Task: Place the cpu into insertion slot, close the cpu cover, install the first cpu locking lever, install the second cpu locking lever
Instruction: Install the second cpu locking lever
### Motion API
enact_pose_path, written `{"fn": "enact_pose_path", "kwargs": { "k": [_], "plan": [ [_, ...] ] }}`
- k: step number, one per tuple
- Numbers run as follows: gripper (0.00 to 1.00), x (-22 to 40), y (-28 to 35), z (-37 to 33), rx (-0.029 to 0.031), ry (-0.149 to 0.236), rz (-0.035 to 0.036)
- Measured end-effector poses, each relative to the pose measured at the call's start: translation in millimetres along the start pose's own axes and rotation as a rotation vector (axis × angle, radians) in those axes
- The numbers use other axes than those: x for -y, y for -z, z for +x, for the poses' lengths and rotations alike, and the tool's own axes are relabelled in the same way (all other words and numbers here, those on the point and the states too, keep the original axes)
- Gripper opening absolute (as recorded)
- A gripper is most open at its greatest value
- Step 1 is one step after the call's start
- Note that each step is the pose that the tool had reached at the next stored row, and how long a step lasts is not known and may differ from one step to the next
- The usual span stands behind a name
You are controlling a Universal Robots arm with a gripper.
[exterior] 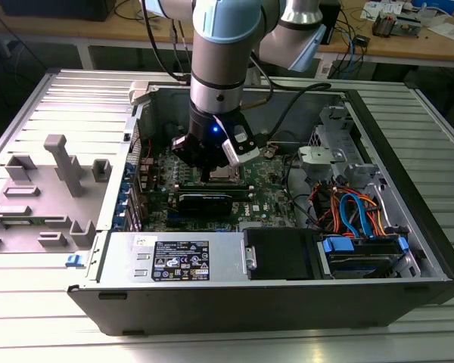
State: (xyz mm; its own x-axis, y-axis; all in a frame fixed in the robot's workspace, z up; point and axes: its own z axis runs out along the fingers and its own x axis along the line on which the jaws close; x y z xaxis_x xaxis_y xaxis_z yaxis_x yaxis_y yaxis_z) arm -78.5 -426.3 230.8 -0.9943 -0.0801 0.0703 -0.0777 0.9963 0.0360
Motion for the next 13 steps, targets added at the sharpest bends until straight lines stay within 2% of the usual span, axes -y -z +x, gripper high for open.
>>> {"fn": "enact_pose_path", "kwargs": {
  "k": [5, 7, 11, 13],
  "plan": [
    [0.11, 0.1, -0.1, 0.0, 0.0000, 0.000, -0.0002],
    [0.11, 2.6, 0.1, 0.2, 0.0000, 0.000, -0.0011],
    [0.11, 3.4, 0.1, 0.4, 0.0000, 0.000, -0.0012],
    [0.11, 3.3, -0.3, 2.2, 0.0001, 0.001, -0.0013]
  ]
}}
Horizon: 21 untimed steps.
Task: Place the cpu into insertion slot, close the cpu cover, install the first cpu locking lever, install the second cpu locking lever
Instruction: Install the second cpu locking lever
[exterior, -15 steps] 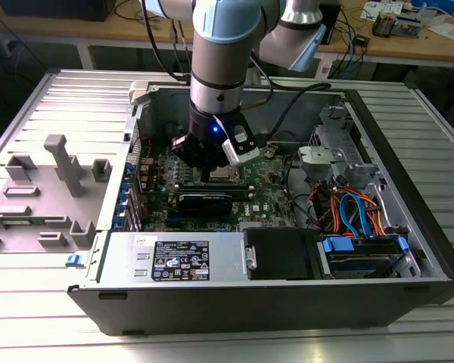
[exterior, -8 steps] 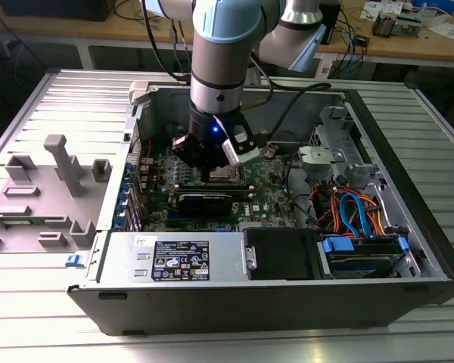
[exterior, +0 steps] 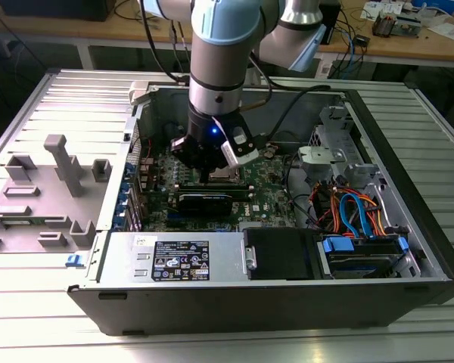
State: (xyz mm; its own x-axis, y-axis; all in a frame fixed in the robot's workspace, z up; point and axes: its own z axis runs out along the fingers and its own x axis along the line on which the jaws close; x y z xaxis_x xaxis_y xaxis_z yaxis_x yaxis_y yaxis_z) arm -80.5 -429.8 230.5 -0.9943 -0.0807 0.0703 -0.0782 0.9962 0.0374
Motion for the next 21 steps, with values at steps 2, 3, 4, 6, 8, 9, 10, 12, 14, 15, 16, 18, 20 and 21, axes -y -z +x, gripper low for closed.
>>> {"fn": "enact_pose_path", "kwargs": {
  "k": [2, 3, 4, 6, 8, 9, 10, 12, 14, 15, 16, 18, 20, 21],
  "plan": [
    [0.11, 0.1, -0.3, 0.3, -0.0003, 0.001, 0.0005],
    [0.11, 0.0, -0.6, 0.8, -0.0002, 0.001, 0.0002],
    [0.11, -0.1, -1.0, 1.2, 0.0000, 0.001, -0.0003],
    [0.11, 0.0, -3.0, 1.5, 0.0000, 0.002, -0.0016],
    [0.11, 0.0, -5.3, 1.4, 0.0002, 0.003, -0.0040],
    [0.11, 0.1, -7.3, 1.4, 0.0003, 0.004, -0.0064],
    [0.11, 0.2, -8.8, 1.5, 0.0004, 0.005, -0.0081],
    [0.11, 0.2, -11.0, 2.3, 0.0007, 0.007, -0.0140],
    [0.11, 0.1, -13.4, 3.3, 0.0016, 0.011, -0.0233],
    [0.11, 0.2, -15.0, 4.2, 0.0019, 0.015, -0.0305],
    [0.11, 0.2, -15.9, 4.8, 0.0023, 0.017, -0.0366],
    [0.11, 0.1, -17.8, 5.5, 0.0033, 0.021, -0.0504],
    [0.11, 0.1, -18.7, 5.6, 0.0045, 0.023, -0.0636],
    [0.11, 0.1, -18.7, 5.6, 0.0046, 0.023, -0.0642]
  ]
}}
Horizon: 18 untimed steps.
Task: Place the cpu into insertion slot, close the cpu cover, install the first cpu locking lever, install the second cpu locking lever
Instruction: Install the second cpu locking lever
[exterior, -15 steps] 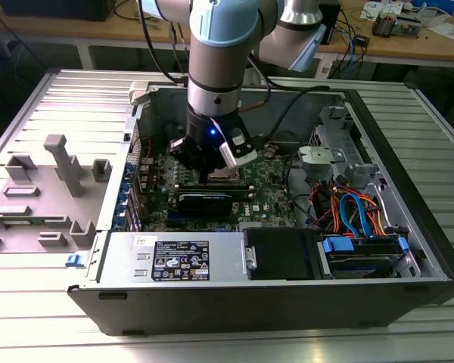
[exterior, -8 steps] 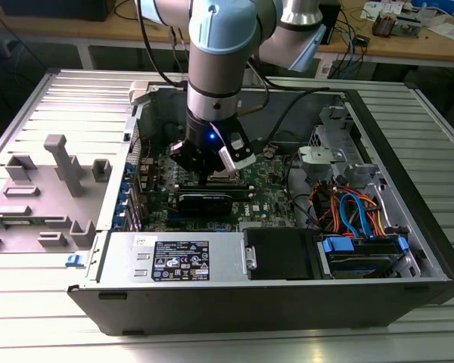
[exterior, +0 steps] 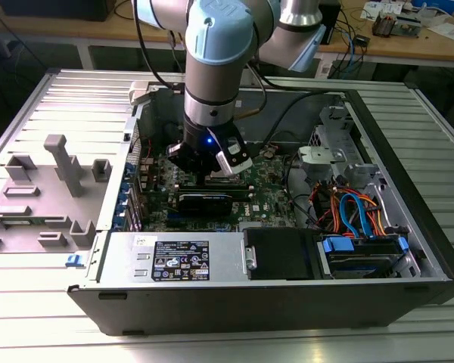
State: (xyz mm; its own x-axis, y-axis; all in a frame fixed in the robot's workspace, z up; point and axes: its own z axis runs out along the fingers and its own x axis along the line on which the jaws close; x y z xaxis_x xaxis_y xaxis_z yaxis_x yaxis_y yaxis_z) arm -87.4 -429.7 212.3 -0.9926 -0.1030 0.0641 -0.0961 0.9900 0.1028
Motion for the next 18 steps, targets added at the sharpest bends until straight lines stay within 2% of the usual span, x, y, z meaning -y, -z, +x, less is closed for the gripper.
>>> {"fn": "enact_pose_path", "kwargs": {
  "k": [5, 12, 15, 18],
  "plan": [
    [0.11, 0.1, -0.1, 0.0, 0.0000, 0.000, -0.0003],
    [0.11, 0.2, -1.1, -0.1, 0.0005, 0.001, -0.0056],
    [0.11, 0.2, -1.6, -0.2, 0.0010, 0.001, -0.0101],
    [0.11, 0.5, -1.9, -0.1, 0.0010, 0.001, -0.0105]
  ]
}}
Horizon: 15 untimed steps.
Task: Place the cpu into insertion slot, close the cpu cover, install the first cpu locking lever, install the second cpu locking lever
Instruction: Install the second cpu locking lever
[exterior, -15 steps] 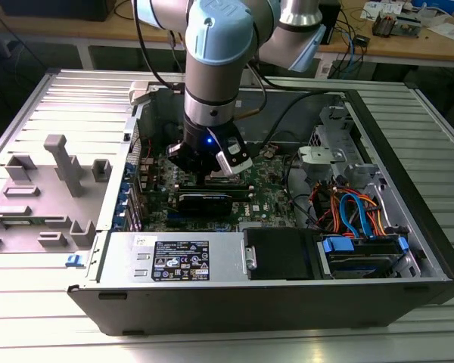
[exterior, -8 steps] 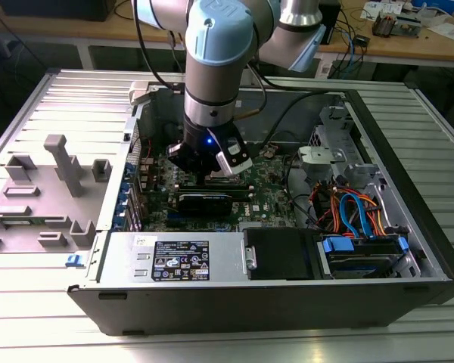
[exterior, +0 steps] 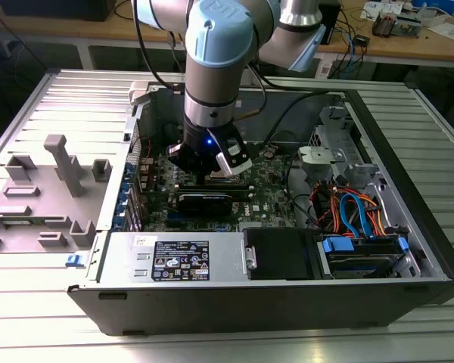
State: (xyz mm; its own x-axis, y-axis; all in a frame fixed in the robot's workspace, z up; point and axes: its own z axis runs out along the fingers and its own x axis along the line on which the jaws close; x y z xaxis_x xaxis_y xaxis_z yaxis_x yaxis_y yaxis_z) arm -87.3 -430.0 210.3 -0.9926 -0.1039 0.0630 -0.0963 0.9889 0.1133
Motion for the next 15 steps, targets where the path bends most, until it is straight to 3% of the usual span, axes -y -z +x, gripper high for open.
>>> {"fn": "enact_pose_path", "kwargs": {
  "k": [3, 9, 12, 14, 15],
  "plan": [
    [0.11, 0.4, -0.8, 0.0, -0.0001, 0.000, -0.0015],
    [0.11, 0.9, -5.3, -0.1, 0.0036, 0.005, -0.0384],
    [0.11, 1.1, -6.4, 1.3, 0.0045, 0.006, -0.0487],
    [0.11, 1.9, -8.4, 3.6, 0.0060, 0.009, -0.0648],
    [0.11, 2.1, -9.4, 3.8, 0.0060, 0.010, -0.0683]
  ]
}}
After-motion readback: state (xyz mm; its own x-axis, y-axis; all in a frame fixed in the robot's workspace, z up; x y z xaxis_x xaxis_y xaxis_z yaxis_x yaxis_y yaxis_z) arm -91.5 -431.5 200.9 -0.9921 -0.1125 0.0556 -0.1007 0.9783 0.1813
